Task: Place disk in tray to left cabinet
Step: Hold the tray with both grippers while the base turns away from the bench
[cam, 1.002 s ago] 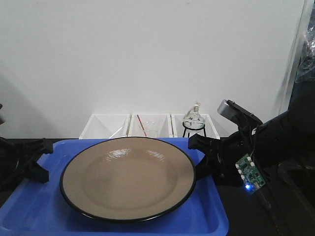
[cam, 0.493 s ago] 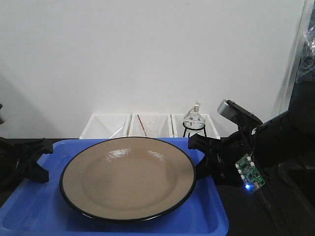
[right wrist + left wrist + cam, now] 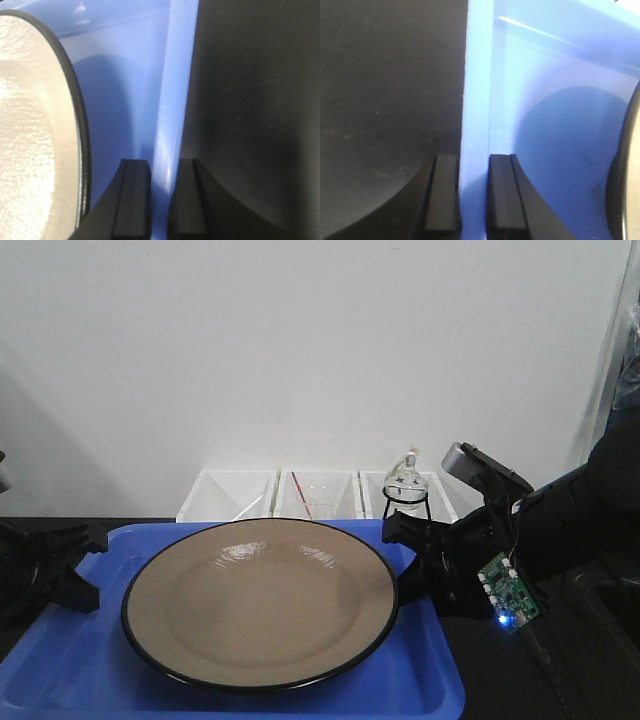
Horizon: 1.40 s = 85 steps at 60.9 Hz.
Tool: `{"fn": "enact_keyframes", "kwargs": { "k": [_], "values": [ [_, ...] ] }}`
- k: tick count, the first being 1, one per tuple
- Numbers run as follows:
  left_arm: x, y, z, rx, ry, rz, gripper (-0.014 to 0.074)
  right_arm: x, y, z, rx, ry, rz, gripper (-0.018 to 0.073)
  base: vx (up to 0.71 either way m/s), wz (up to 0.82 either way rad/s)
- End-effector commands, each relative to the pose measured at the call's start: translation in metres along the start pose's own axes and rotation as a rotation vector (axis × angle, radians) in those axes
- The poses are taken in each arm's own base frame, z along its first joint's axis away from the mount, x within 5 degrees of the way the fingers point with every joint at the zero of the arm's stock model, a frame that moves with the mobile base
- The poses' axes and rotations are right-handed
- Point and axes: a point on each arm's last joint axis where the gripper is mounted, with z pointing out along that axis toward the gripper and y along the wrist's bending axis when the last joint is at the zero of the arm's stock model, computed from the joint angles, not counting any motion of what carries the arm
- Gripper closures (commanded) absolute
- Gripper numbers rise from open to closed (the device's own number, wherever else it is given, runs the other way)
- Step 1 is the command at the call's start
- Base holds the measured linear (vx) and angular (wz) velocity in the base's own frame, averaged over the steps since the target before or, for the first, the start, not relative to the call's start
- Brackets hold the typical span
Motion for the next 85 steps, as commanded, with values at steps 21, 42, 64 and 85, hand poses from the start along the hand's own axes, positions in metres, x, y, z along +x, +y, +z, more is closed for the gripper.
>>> {"fn": "enact_keyframes", "kwargs": {
  "k": [21,42,64,85],
  "values": [
    [-0.0036,-0.0271,-0.0224,0.186,-0.084,-0.065,0.0596,-0.0018,0.0323,-0.0253,-0.184,-0.075,0.030,0.0565,-0.11,0.20],
    [-0.0036,-0.0271,-0.0224,0.186,-0.084,-0.065,0.0596,-0.0017,0.0324,-0.0253,-0.185,-0.074,0.031,0.0565,-0.15,0.47],
    [-0.0036,-0.0271,-0.0224,0.186,-0.084,-0.065,0.0596,-0.0016,0.0324,-0.0253,-0.185,-0.073,0.030,0.0565,-0.14,0.54],
    [-0.0036,-0.0271,-0.0224,0.186,-0.084,-0.065,0.0596,-0.0016,0.0324,-0.0253,-0.185,-0.073,0.030,0.0565,-0.12,0.52]
  ]
}}
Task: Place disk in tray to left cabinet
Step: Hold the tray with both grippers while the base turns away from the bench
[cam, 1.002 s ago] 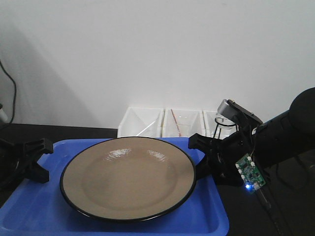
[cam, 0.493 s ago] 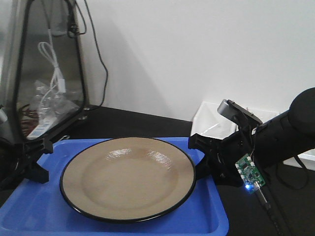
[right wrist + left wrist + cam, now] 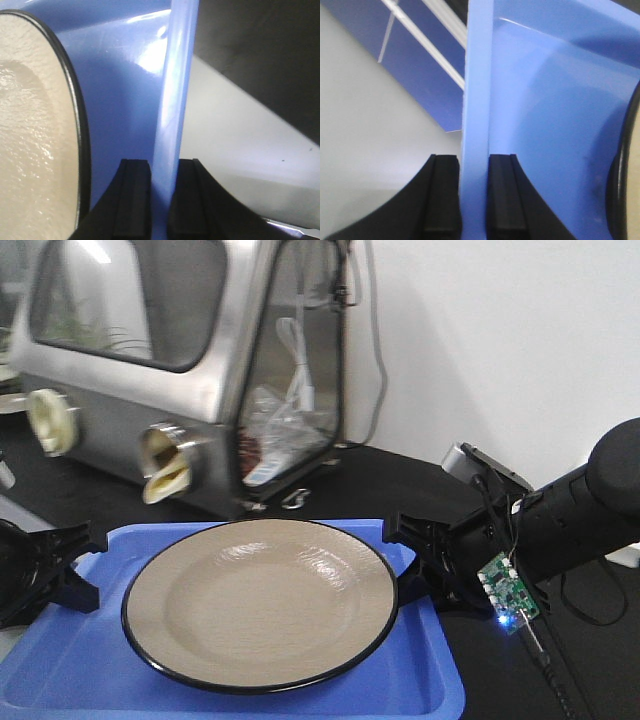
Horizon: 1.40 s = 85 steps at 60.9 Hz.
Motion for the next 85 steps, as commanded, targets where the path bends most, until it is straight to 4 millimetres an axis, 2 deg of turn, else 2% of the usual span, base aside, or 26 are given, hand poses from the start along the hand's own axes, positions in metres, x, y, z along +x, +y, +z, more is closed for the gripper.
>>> {"fn": "enact_keyframes", "kwargs": {
  "k": [1,50,66,85],
  "values": [
    [-0.0036,-0.0271,-0.0224,0.187,-0.084,-0.065,0.0596,-0.0017,0.0323,-0.0252,-0.184,-0.074,0.031,0.0565,-0.11,0.56],
    [-0.0010,-0.0267,-0.0221,0.181,-0.055,-0.062,0.0596,-0.0018,0.0319,-0.0252,-0.179,-0.076,0.027,0.0565,-0.05,0.77],
    [0.0054,-0.0257,-0.0218,0.168,0.014,-0.057,0.0596,-0.0018,0.0319,-0.0252,-0.179,-0.076,0.027,0.0565,0.09,0.35],
    [0.0057,-0.0257,-0.0217,0.167,0.018,-0.056,0.0596,-0.0017,0.0319,-0.0252,-0.179,-0.075,0.027,0.0565,0.17,0.26]
  ]
}}
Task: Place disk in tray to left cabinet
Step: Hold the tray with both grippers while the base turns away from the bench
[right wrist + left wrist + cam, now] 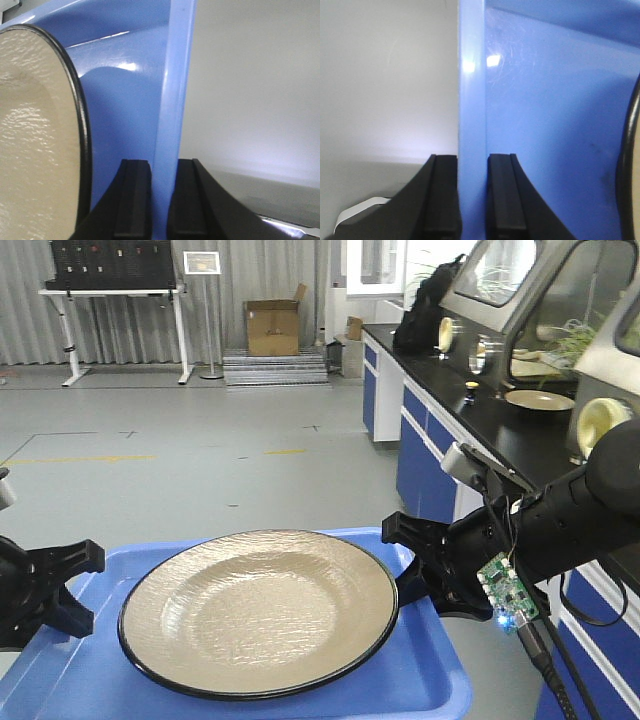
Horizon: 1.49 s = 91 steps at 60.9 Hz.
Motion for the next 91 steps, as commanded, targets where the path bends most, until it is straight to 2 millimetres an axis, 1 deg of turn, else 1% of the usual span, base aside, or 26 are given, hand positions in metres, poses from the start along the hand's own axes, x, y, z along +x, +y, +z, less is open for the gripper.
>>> {"fn": "enact_keyframes", "kwargs": {
  "k": [1,43,91],
  "values": [
    [-0.0006,-0.0275,-0.0222,0.196,-0.071,-0.053,0.0596,-0.0019,0.0317,-0.0251,-0.176,-0.078,0.024,0.0565,0.22,0.21],
    [-0.0006,-0.0275,-0.0222,0.196,-0.071,-0.053,0.0596,-0.0019,0.0317,-0.0251,-0.176,-0.078,0.024,0.0565,0.33,0.06],
    [-0.0006,-0.0275,-0.0222,0.196,-0.071,-0.053,0.0596,-0.0019,0.0317,-0.0251,-0.176,-0.078,0.024,0.0565,0.49,0.05]
  ]
}}
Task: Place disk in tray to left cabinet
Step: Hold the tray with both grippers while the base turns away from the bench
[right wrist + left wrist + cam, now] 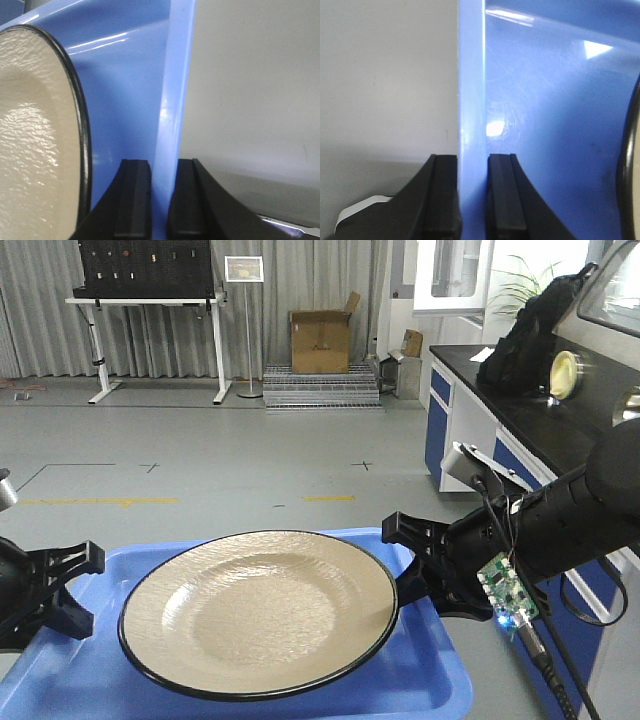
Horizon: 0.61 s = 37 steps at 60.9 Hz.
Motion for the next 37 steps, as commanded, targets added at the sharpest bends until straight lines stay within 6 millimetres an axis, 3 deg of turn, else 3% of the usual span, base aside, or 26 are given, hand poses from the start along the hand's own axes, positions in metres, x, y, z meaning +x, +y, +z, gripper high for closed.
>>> {"fn": "enact_keyframes", "kwargs": {
  "k": [1,37],
  "values": [
    [-0.0009,-0.0277,-0.0223,0.198,-0.076,-0.053,0.0596,-0.0018,0.0315,-0.0249,-0.175,-0.078,0.024,0.0565,0.53,0.01],
    [-0.0009,-0.0277,-0.0223,0.198,-0.076,-0.053,0.0596,-0.0018,0.0315,-0.0249,-0.175,-0.078,0.024,0.0565,0.55,0.00]
  ]
}}
